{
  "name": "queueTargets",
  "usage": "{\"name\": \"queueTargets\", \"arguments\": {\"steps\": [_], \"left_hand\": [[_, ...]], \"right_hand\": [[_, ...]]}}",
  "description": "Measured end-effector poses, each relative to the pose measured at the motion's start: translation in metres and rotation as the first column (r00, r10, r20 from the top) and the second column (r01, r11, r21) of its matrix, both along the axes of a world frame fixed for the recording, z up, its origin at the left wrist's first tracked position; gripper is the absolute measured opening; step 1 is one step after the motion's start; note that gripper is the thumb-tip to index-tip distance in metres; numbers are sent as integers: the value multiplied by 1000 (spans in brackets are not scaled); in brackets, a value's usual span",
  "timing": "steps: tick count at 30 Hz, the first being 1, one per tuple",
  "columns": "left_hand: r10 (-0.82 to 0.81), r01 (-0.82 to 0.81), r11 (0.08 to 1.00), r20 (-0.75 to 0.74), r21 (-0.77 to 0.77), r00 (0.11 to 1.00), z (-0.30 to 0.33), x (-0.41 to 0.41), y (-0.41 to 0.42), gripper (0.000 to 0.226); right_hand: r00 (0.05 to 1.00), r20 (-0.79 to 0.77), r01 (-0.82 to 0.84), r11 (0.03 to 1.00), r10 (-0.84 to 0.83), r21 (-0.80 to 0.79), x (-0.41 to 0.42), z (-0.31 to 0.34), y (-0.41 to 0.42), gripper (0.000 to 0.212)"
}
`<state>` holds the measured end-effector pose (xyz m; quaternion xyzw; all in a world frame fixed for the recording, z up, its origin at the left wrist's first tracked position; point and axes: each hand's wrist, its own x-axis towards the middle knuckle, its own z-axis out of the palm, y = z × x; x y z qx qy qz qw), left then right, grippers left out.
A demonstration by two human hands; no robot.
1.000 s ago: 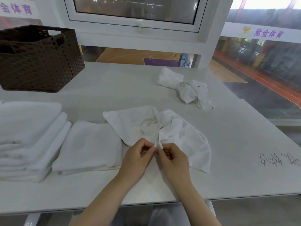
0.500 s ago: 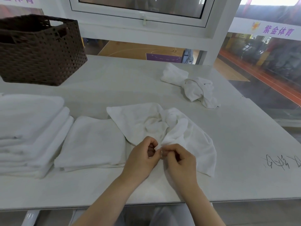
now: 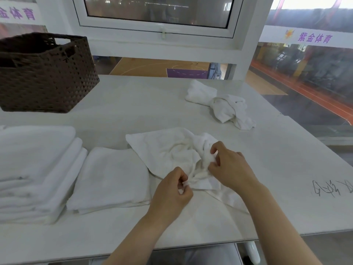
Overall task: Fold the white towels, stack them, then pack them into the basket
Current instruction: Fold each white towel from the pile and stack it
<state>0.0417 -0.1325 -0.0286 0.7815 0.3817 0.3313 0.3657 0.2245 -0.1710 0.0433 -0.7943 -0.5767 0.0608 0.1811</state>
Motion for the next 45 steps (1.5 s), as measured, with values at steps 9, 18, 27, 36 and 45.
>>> {"name": "queueTargets", "arguments": {"steps": [9, 18, 27, 36, 45], "left_hand": [[-10, 10, 1000, -31, 25, 999, -3, 2, 1, 24], [-11, 12, 1000, -54, 14, 998, -1, 1, -1, 22], [-14, 13, 999, -24, -52, 1000, 5, 1, -4, 23], [106, -86, 988, 165, -127, 981, 24, -2, -13, 19], [171, -203, 926, 128, 317, 977, 143, -32, 73, 16]], "right_hand": [[999, 17, 47, 995, -46, -89, 11, -25, -20, 49], [982, 122, -161, 977, 144, 143, 17, -18, 2, 36], [972, -150, 228, 879, -181, 418, 67, 38, 24, 20], [939, -87, 342, 863, -334, 371, 127, 116, 41, 27], [954, 6, 287, 921, -299, 265, 132, 187, 27, 15]]}}
